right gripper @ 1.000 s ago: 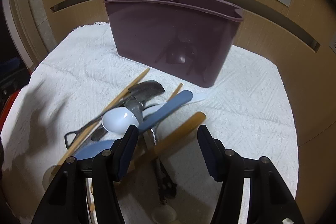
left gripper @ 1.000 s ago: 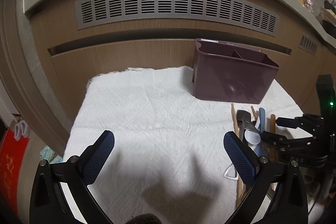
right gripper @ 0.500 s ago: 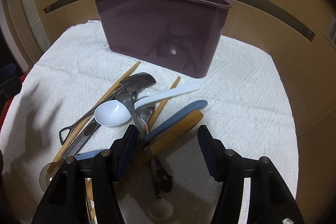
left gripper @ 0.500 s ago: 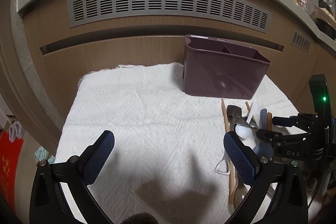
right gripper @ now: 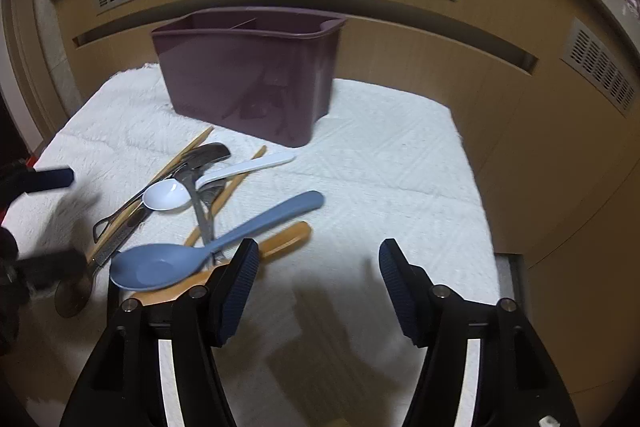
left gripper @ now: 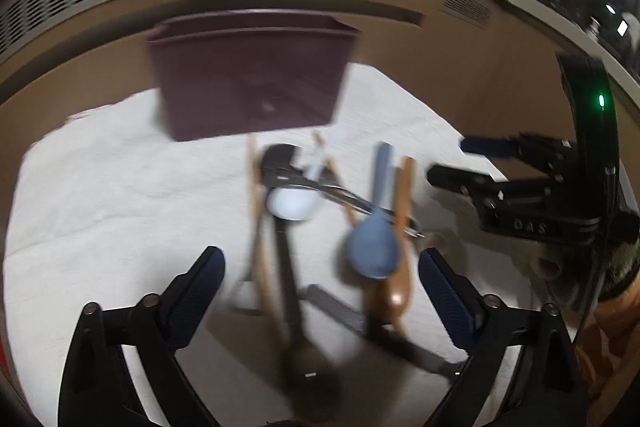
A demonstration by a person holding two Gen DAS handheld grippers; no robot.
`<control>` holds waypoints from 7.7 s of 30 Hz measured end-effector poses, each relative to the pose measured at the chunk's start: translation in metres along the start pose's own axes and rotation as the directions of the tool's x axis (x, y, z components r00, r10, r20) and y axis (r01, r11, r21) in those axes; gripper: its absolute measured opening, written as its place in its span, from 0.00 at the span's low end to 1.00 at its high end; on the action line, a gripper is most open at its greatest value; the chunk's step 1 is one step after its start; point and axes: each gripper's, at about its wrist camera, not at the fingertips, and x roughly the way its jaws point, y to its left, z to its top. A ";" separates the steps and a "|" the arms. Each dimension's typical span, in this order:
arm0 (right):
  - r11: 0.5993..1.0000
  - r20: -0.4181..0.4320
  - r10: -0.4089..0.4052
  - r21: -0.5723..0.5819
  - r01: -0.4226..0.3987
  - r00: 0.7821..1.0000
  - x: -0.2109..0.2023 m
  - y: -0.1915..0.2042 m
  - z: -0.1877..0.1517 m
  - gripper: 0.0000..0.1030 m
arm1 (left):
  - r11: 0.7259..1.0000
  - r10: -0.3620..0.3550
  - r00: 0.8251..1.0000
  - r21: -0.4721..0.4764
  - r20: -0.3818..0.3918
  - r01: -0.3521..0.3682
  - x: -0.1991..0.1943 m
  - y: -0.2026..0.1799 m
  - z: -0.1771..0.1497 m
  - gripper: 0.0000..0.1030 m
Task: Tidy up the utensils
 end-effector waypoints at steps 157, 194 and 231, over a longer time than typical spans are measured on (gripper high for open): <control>0.878 -0.026 0.254 -0.414 -0.242 0.967 0.010 0.161 -0.025 0.70 | 0.929 0.116 0.899 -0.367 0.422 0.053 -0.123 0.072 -0.027 0.32; 0.901 -0.211 0.341 -0.206 -0.382 0.916 0.097 0.105 0.056 0.03 | 0.945 0.165 0.981 -0.299 0.100 -0.129 -0.064 0.085 -0.033 0.51; 0.911 -0.154 0.286 -0.264 -0.318 0.946 0.021 0.051 -0.026 0.32 | 0.953 0.260 0.951 -0.204 0.166 -0.224 -0.069 0.074 -0.005 0.32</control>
